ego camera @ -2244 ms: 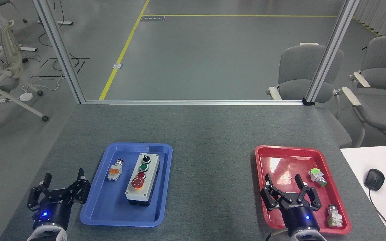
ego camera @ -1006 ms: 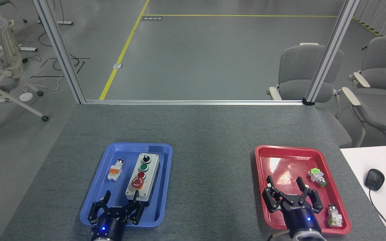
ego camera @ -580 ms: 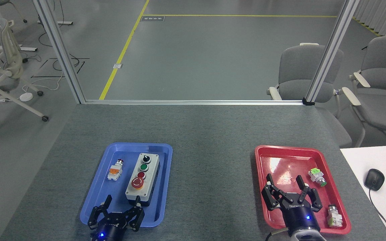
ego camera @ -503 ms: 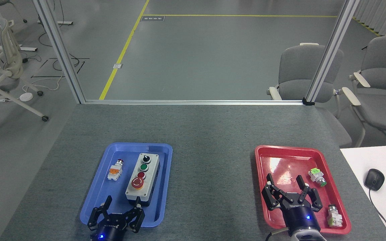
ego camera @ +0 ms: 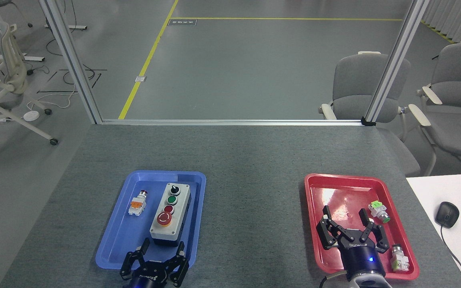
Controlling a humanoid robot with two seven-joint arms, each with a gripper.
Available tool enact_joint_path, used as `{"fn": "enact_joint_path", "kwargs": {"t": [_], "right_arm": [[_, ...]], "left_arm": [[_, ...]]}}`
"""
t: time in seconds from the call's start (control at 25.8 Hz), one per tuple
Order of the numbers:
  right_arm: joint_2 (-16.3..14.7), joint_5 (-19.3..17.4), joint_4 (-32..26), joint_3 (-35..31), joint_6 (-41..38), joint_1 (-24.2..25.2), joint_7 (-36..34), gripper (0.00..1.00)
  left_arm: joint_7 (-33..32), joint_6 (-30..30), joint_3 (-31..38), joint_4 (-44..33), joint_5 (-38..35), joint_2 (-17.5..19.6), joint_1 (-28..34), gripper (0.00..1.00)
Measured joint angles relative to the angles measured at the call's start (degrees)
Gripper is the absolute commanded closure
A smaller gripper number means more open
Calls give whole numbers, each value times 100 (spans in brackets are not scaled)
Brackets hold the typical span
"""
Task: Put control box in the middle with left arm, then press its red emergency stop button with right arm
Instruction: 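Close the left gripper on the near end of the grey control box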
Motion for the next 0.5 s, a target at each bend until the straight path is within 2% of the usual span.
{"fn": "enact_joint_path", "kwargs": {"t": [0.27, 0.5], "right_arm": [[33, -22, 0, 0, 193, -127, -14, 2], [10, -28, 3, 10, 234, -119, -23, 2]], "left_arm": [[-13, 195, -33, 652, -42, -93, -426, 1], [-13, 238, -30, 898, -33, -99, -623, 1]]}}
